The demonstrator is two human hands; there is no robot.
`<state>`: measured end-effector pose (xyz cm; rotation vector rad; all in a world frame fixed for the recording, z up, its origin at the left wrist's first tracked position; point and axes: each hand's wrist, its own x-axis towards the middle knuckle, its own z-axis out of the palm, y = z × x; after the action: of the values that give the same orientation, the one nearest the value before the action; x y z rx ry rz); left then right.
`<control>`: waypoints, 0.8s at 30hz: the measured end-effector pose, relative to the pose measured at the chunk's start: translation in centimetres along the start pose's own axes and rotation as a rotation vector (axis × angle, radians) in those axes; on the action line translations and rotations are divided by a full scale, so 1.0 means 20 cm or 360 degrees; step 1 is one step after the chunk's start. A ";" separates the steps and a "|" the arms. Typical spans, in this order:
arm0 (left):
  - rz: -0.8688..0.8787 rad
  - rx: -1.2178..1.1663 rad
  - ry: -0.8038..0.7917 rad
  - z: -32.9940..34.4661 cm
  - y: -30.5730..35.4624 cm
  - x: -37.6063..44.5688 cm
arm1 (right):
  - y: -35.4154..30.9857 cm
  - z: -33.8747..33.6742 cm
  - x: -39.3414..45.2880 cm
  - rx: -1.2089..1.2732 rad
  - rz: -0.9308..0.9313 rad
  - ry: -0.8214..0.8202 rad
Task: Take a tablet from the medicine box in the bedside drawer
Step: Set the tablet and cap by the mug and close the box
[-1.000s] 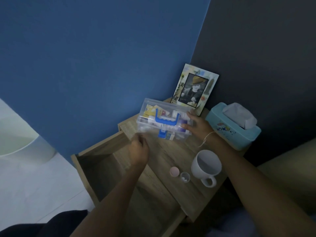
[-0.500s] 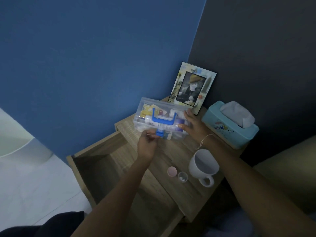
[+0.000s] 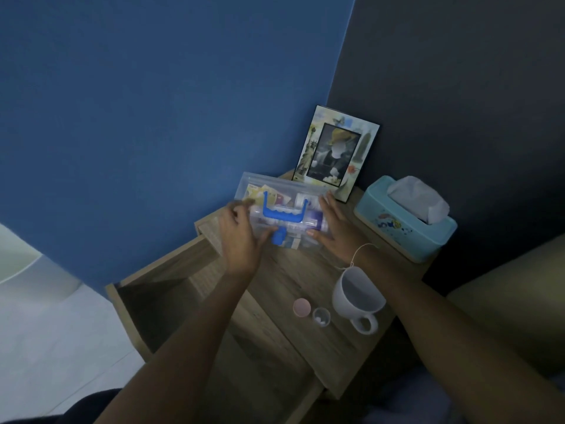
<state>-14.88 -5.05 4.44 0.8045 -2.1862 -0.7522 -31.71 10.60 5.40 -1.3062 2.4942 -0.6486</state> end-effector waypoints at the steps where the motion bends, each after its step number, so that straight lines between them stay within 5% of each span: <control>1: 0.0051 0.0057 0.0011 -0.01 0.00 0.05 | 0.00 0.00 0.00 0.0006 -0.0004 -0.0001; 7: 0.0456 0.0244 -0.0486 -0.02 -0.06 0.19 | 0.00 0.00 0.00 0.0007 -0.0019 0.0001; 24: 0.0726 0.0694 -0.0473 0.00 -0.13 0.15 | 0.00 0.00 -0.01 0.0013 -0.0017 0.0014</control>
<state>-15.71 -8.79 3.81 0.3731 -2.7169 -0.1714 -31.57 10.66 5.37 -1.3180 2.4903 -0.6673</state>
